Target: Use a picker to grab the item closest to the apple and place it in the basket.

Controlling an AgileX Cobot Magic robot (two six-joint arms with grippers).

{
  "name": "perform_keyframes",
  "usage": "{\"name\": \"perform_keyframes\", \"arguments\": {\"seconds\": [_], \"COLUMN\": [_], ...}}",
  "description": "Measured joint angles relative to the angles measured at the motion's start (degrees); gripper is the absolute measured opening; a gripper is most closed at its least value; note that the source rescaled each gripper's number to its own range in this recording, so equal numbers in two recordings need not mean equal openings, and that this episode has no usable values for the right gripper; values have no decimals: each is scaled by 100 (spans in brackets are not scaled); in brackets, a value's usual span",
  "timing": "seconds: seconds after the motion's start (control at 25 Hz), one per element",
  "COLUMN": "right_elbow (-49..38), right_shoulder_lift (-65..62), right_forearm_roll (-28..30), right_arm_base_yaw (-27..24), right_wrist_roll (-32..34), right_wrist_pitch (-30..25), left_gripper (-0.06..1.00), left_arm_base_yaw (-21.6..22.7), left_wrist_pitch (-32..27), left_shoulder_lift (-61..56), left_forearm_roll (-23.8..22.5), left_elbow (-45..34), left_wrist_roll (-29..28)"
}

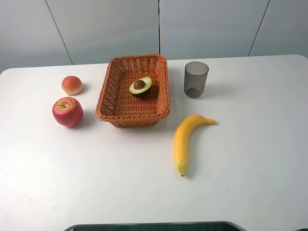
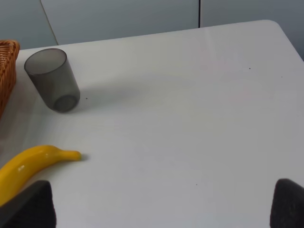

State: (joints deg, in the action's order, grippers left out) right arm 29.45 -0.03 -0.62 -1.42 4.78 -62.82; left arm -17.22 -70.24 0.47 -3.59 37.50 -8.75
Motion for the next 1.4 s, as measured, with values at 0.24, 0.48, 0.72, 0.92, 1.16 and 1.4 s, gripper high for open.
{"name": "perform_keyframes", "arguments": {"seconds": [0.24, 0.48, 0.72, 0.92, 1.16, 1.4], "right_elbow": [0, 0, 0, 0, 0, 0], "right_shoulder_lift": [0, 0, 0, 0, 0, 0], "right_forearm_roll": [0, 0, 0, 0, 0, 0], "right_arm_base_yaw": [0, 0, 0, 0, 0, 0], "right_wrist_roll": [0, 0, 0, 0, 0, 0], "right_wrist_pitch": [0, 0, 0, 0, 0, 0], "left_gripper": [100, 100, 100, 100, 100, 100], "left_arm_base_yaw": [0, 0, 0, 0, 0, 0], "left_wrist_pitch": [0, 31, 149, 284, 711, 776], "left_shoulder_lift": [-14, -23, -51, -51, -47, -47], "left_forearm_roll": [590, 800, 719, 720, 647, 633], "left_elbow": [-186, -213, -554, -589, -798, -816], "left_wrist_roll": [1353, 1752, 1789, 1643, 1051, 940]}}
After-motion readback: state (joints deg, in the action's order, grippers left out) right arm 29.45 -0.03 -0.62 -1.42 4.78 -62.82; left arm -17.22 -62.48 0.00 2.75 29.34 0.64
